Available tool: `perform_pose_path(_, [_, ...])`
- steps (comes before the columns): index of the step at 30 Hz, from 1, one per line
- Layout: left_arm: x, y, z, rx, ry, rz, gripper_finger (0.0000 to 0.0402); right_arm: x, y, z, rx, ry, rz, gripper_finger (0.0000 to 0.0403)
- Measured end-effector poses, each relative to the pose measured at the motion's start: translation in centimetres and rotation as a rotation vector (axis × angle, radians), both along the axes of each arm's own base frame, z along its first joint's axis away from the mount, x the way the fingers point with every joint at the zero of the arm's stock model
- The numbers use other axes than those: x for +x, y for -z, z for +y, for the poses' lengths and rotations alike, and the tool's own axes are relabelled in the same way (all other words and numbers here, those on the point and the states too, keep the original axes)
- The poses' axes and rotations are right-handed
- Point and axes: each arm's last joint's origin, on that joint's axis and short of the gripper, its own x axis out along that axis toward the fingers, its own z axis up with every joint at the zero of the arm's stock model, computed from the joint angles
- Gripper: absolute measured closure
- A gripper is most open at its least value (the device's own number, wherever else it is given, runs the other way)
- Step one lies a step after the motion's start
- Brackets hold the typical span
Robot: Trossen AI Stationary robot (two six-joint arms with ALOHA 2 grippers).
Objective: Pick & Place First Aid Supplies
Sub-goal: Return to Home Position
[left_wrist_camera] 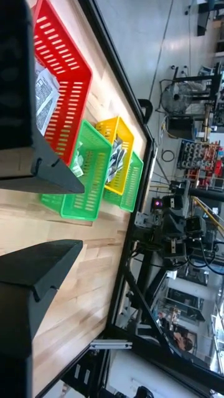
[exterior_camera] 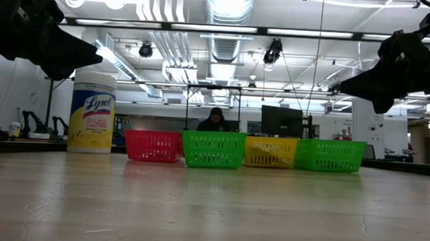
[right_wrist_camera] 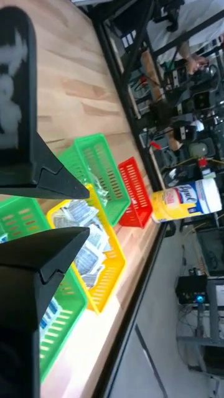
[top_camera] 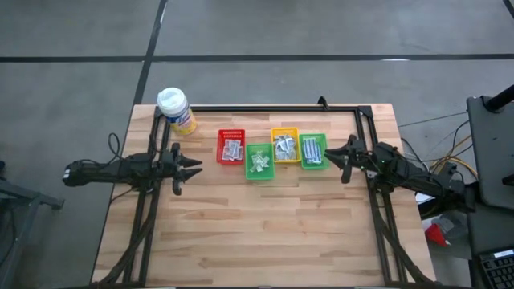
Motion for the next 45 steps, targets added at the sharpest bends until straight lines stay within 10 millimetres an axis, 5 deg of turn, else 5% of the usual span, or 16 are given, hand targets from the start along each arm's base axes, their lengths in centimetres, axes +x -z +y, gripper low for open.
perform_pose_path(45, [0.02, -0.03, 0.00, 0.000, 0.000, -0.007, 0.0278, 0.16, 0.24, -0.06, 0.017, -0.001, 0.026, 0.0335])
